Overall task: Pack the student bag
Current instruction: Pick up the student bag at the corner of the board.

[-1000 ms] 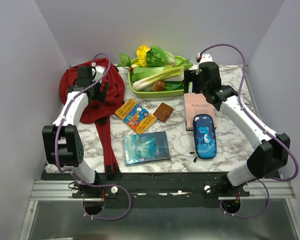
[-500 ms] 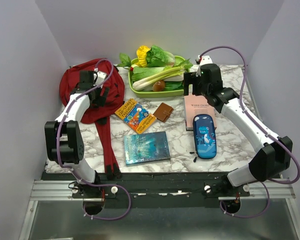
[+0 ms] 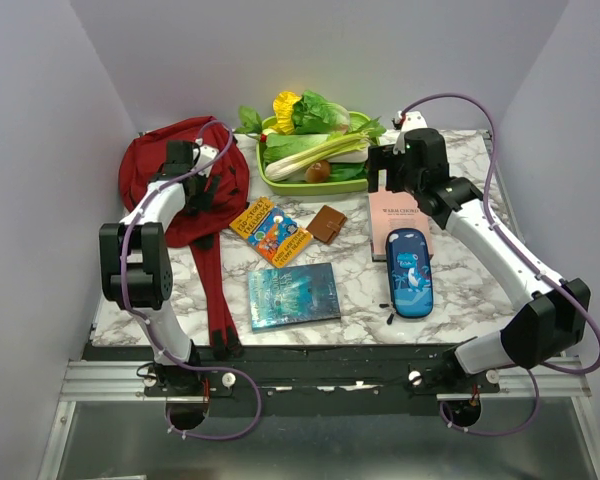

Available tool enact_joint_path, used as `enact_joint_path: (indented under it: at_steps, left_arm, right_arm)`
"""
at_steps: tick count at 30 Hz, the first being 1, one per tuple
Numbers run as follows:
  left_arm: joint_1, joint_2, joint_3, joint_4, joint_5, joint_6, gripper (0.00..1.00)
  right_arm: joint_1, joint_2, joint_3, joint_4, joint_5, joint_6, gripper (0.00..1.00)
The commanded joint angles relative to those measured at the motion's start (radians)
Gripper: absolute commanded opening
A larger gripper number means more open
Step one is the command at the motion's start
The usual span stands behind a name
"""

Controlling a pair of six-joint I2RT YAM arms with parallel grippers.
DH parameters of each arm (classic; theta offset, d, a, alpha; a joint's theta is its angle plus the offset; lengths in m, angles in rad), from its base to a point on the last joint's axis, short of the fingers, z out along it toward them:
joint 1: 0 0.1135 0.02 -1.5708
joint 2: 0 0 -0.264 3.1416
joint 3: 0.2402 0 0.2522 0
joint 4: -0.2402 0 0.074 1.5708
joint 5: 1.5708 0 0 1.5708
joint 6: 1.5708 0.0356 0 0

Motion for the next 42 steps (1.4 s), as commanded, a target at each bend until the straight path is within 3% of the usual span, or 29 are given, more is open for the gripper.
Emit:
enact_joint_path:
  at_steps: [1,6,10,12,15,16,20,32,37,42]
  left_arm:
    - [0.005,0.031,0.016,0.007,-0.028,0.032,0.77]
    - [0.007,0.073,0.039,-0.026,-0.055,0.023,0.62]
    - [0.005,0.077,0.038,-0.021,-0.067,0.023,0.39]
    - [0.007,0.080,0.036,-0.009,-0.079,0.023,0.37]
    - [0.005,0.079,0.023,0.008,-0.099,0.031,0.23]
    - [0.005,0.079,0.023,0.010,-0.107,0.031,0.14]
    - [0.007,0.047,0.064,-0.035,-0.069,0.015,0.03]
    - [0.016,-0.156,0.397,-0.277,0.183,-0.083,0.00]
    - [0.018,-0.242,0.377,-0.400,0.422,0.006,0.00]
    - [-0.005,-0.294,0.348,-0.666,0.655,0.202,0.00]
  right_arm:
    - [0.006,-0.025,0.008,-0.015,-0.008,-0.020,1.00]
    - [0.006,-0.023,0.023,-0.024,-0.025,-0.020,1.00]
    - [0.006,-0.023,0.031,-0.024,-0.028,-0.016,1.00]
    - [0.006,-0.023,0.032,-0.024,-0.029,-0.016,0.99]
    - [0.006,-0.026,0.029,-0.021,-0.037,-0.014,0.98]
    - [0.006,-0.026,0.028,-0.021,-0.036,-0.013,0.98]
    - [0.005,-0.034,0.018,-0.012,-0.048,-0.007,0.96]
    - [0.006,-0.052,-0.034,0.042,-0.117,0.007,0.94]
    - [0.006,-0.065,-0.066,0.074,-0.146,0.003,0.93]
    - [0.006,-0.069,-0.090,0.080,-0.180,0.001,0.92]
